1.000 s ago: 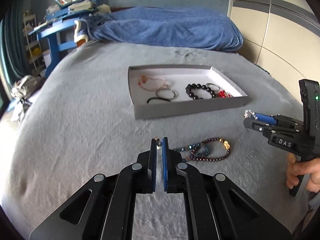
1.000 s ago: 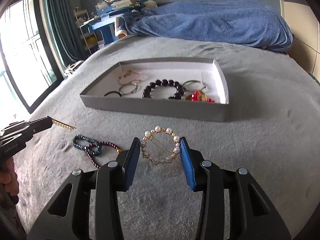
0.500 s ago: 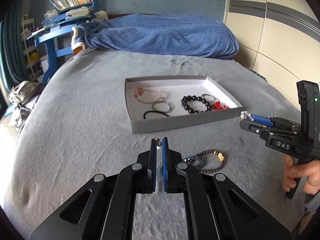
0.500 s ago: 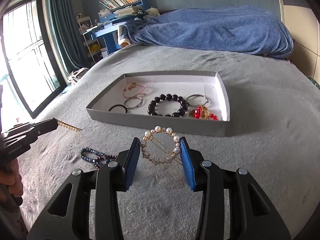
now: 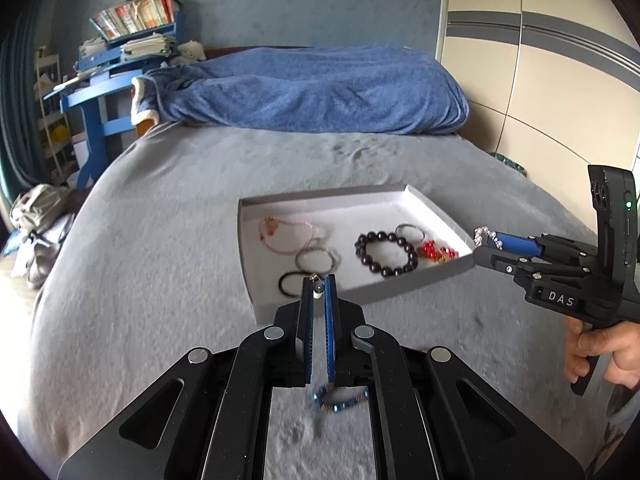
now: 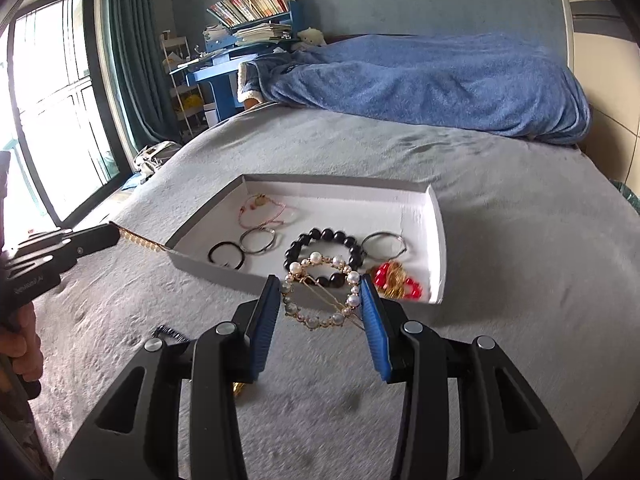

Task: Organize jewelry
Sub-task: 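Carry both pearl clips into the tray and open both tools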

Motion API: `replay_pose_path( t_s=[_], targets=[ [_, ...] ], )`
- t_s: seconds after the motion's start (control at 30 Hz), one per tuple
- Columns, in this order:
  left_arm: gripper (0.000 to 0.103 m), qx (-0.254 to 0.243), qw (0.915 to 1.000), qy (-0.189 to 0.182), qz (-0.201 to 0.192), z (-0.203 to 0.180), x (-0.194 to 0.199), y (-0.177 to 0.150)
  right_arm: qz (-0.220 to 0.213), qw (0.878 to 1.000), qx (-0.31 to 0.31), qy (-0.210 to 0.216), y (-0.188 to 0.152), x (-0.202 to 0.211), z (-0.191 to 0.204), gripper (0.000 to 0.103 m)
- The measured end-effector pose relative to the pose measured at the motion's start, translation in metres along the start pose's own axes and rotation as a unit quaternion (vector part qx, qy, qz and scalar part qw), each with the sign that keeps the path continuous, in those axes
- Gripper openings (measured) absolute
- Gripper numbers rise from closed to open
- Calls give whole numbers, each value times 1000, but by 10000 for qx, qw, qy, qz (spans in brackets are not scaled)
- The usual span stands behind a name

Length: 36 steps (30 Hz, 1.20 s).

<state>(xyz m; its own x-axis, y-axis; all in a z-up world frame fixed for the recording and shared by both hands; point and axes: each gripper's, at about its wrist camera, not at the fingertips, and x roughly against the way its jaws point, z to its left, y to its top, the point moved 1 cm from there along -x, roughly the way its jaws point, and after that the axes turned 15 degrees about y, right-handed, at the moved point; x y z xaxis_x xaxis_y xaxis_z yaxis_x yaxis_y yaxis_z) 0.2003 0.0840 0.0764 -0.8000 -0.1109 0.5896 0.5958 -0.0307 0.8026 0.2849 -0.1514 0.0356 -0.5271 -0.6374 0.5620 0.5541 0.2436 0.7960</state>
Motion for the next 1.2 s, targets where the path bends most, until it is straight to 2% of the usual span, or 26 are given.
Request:
replay_pose_path(
  t_s=[0.27,0.5,0.93,1.2],
  targets=[
    [6,-165,9998,9,-71,-4,-28,24,4,10000,-9,-81,24,-18,-22,40],
    [6,-24,9999,-13,108,4,-61,33,178,9996,-100,-170,34,-49,-49,40],
    [6,-263,9992,51,308,-3,-112,39,513,9980,-260,-245,59,-96,-94,40],
    [6,-340,9976,85,600,-4,-145,29,974,9938,-309,-426,62,-129,-108,40]
  ],
)
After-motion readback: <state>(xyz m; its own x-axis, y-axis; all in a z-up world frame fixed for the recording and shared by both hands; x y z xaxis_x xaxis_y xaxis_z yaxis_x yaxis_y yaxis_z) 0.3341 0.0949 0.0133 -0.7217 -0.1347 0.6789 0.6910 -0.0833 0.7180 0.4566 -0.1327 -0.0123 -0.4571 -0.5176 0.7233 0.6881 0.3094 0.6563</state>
